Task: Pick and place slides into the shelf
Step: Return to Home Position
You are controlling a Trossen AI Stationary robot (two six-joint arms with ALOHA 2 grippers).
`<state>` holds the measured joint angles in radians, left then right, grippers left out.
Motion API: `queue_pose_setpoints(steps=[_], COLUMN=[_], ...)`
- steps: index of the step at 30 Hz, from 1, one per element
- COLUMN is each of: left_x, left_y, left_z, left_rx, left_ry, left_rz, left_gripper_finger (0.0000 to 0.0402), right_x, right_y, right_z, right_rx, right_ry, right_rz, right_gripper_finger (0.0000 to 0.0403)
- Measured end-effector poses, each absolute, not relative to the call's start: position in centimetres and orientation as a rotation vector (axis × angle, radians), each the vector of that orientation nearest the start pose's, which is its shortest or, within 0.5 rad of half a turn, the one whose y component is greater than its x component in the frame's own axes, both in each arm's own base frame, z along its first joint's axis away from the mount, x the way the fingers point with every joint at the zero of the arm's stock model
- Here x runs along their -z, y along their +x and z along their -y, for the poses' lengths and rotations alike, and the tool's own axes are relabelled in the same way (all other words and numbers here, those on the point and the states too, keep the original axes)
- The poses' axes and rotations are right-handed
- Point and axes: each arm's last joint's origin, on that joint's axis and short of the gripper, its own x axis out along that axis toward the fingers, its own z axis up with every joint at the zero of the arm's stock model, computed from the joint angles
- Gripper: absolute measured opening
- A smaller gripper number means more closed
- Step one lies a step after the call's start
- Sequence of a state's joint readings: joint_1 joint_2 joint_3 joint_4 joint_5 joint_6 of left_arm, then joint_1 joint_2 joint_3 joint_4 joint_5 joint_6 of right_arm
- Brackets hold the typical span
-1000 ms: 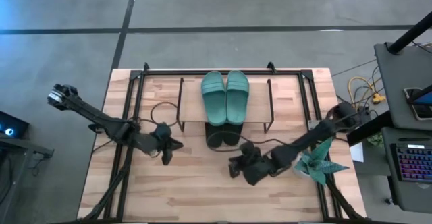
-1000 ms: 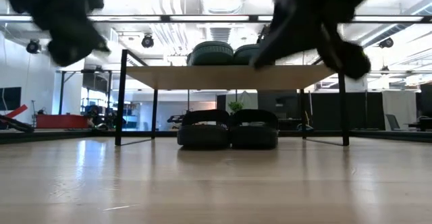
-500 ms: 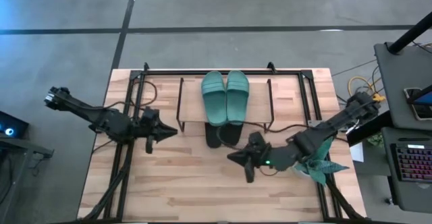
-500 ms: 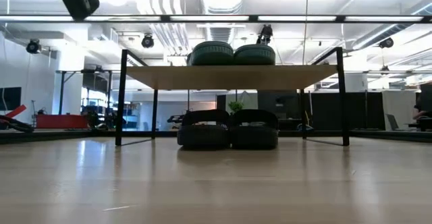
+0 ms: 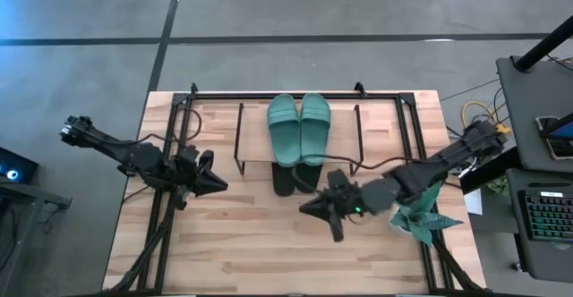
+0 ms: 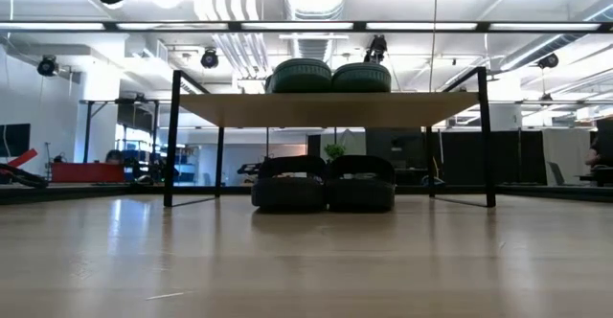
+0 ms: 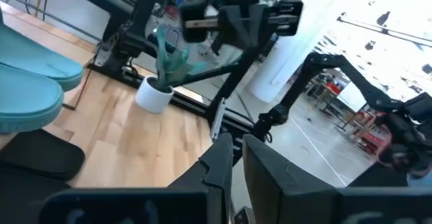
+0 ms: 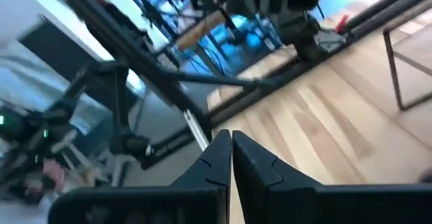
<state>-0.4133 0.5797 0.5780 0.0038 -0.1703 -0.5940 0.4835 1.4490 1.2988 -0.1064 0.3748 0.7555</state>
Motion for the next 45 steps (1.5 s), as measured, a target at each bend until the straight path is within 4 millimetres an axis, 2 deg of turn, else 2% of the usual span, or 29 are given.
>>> queue_pose_setpoints(steps=[5,8,10,13,17,22,29,36,45], left_x=[-30.1,-30.2,-30.5,-30.9,-31.5,-30.8,-30.4,-30.2,-28.6], left_y=[13.7,13.8,13.6,13.1,12.1,11.4,8.8,6.2,3.3], left_z=[5.3,5.1,4.9,4.3,3.4,2.6,1.1,0.3,-0.8], left_rx=[0.193,0.170,0.161,0.128,0.106,0.018,-0.193,-0.213,-0.317], left_ry=[-0.582,-0.561,-0.539,-0.528,-0.504,-0.455,-0.408,-0.350,-0.379], left_rz=[-0.083,-0.073,-0.053,-0.011,0.053,0.033,0.055,0.084,0.069], left_gripper_finger=[0.0022,0.0022,0.0022,0.0022,0.0022,0.0022,0.0022,0.0022,0.0022], right_x=[-33.2,-31.8,-31.3,-31.7,-31.9,-31.1,-28.2,-25.4,-22.1], right_y=[31.3,30.9,30.0,27.7,24.1,20.5,17.0,14.0,12.1], right_z=[-12.4,-10.3,-8.8,-7.2,-5.6,-4.3,-2.7,-1.6,-1.2], right_rx=[-0.189,-0.225,-0.192,-0.158,-0.111,-0.018,0.027,0.044,0.055], right_ry=[0.660,0.664,0.661,0.653,0.618,0.610,0.576,0.588,0.592], right_rz=[-0.105,-0.053,-0.059,-0.036,-0.041,-0.052,-0.024,0.053,0.068], right_gripper_finger=[0.0009,0.0009,0.0009,0.0009,0.0009,0.0009,0.0009,0.0009,0.0009])
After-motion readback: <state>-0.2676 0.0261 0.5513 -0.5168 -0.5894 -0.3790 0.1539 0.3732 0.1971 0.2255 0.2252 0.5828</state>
